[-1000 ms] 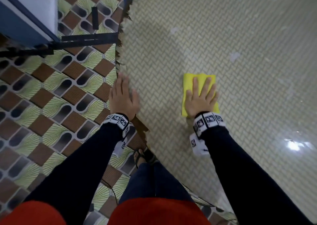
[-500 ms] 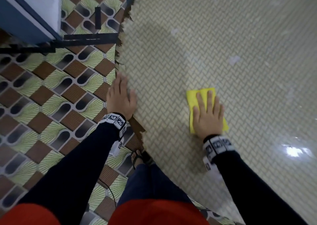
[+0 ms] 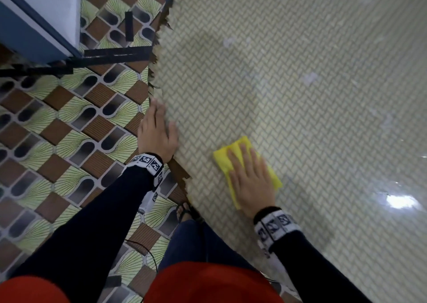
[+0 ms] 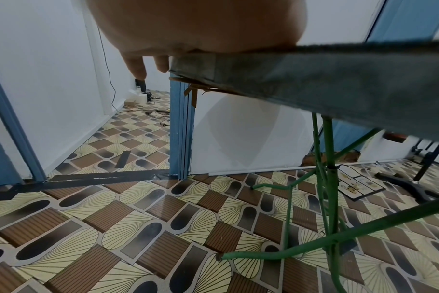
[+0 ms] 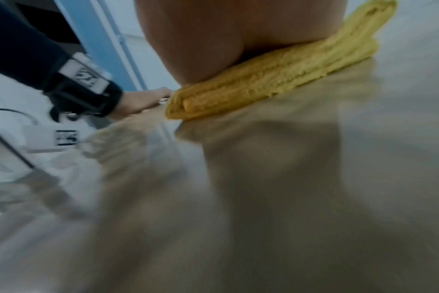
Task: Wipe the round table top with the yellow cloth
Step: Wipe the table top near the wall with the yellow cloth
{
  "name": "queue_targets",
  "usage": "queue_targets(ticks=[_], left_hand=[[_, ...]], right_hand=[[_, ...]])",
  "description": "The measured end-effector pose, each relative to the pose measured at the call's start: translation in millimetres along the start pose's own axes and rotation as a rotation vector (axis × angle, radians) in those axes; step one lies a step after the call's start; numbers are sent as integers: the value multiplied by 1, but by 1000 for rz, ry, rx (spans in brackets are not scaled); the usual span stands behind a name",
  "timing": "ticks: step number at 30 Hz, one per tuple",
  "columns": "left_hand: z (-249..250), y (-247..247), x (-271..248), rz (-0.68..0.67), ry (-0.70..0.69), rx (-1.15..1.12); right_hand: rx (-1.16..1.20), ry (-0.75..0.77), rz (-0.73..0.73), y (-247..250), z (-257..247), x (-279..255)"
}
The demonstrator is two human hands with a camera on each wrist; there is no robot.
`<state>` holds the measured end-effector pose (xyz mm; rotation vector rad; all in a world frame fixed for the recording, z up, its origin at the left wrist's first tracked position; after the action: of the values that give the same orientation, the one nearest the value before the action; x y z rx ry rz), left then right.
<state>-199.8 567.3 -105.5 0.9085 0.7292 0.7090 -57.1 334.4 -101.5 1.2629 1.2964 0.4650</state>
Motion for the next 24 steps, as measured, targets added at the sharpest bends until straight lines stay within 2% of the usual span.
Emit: queue_targets(ticks=[4, 5, 7, 9, 11, 14, 16, 17, 20, 22, 24], left_hand=[[0, 0, 1, -31, -1, 6], [0, 0, 2, -33, -2, 12], [-1, 0, 2, -40, -7, 10], [-1, -1, 2, -45, -8, -2], [-1, 0, 2, -43, -10, -2], [-3, -2, 3, -55, 29, 45], [-4, -3, 3, -73, 70, 89], [-4, -2, 3, -76, 69, 91], [-4, 8, 4, -66, 2, 55], [-5, 22, 15, -48, -46, 17], [-8, 34, 35, -18, -108, -13]], right_hand=[[84, -313, 60, 32, 75, 31], [132, -363, 73, 45, 82, 50], [209, -405, 10, 60, 81, 94], [211, -349, -41, 64, 55, 130], [138, -233, -49, 60, 15, 139], [23, -8, -81, 30, -41, 98], [23, 74, -66, 15, -43, 59], [41, 59, -39, 13, -32, 44], [77, -178, 22, 22, 21, 30], [154, -364, 47, 40, 48, 52], [249, -483, 46, 58, 58, 92]])
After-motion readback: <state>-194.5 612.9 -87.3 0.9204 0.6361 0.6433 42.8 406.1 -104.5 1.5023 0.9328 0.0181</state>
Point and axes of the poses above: each hand's wrist, its own x-axis towards the middle knuckle, its own y-axis out of the back of the hand, z = x × y, the point moved 9 cm from there along x, towards the middle knuckle, and after that the axes turned 15 degrees about -z, right-handed, at the moved point
